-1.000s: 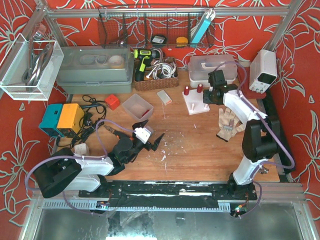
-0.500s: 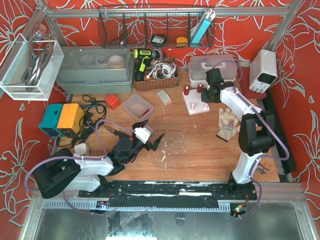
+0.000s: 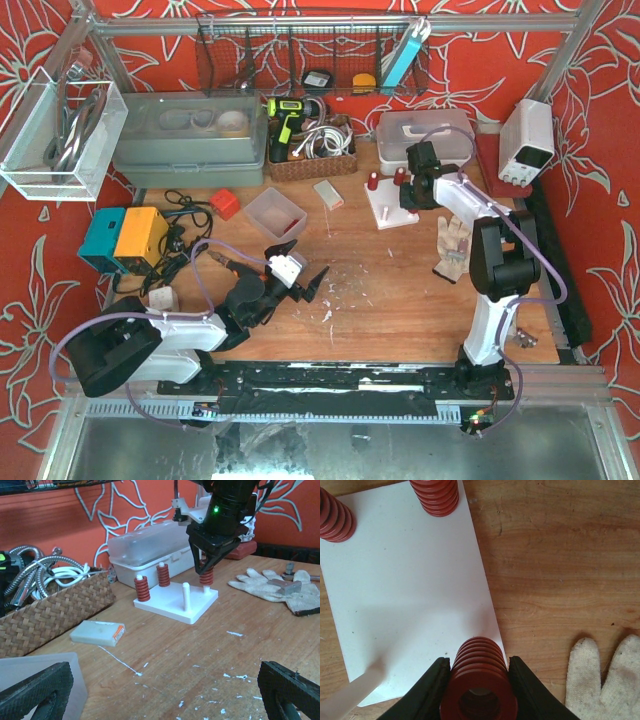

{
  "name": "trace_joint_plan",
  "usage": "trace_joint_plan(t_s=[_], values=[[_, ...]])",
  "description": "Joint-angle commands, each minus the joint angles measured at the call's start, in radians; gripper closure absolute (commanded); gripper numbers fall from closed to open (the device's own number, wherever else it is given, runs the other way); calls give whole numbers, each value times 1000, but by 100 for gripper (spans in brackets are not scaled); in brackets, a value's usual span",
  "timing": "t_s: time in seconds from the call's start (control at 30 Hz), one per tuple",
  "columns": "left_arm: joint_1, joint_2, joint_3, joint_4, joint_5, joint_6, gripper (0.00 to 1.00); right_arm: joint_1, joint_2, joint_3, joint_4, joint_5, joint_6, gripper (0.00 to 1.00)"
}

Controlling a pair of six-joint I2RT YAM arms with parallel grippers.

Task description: Install the large spring

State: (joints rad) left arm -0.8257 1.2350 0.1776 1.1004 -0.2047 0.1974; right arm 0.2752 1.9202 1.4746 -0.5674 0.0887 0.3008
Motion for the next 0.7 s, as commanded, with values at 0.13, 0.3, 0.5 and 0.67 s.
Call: trace_joint_plan(t_s=[0.13, 0.3, 0.5, 0.67], values=[[-3, -17, 20, 22, -1, 7, 0, -3, -10, 65, -40, 25, 2, 59], [-3, -16, 20, 22, -5, 7, 0, -2, -67, 87, -104, 12, 17, 44], [-3, -8, 26, 20, -11, -4, 0, 11, -236, 23, -131, -69, 50, 32], [-3, -15, 50, -23, -69, -54, 0, 75, -409, -127, -73, -121, 72, 18]])
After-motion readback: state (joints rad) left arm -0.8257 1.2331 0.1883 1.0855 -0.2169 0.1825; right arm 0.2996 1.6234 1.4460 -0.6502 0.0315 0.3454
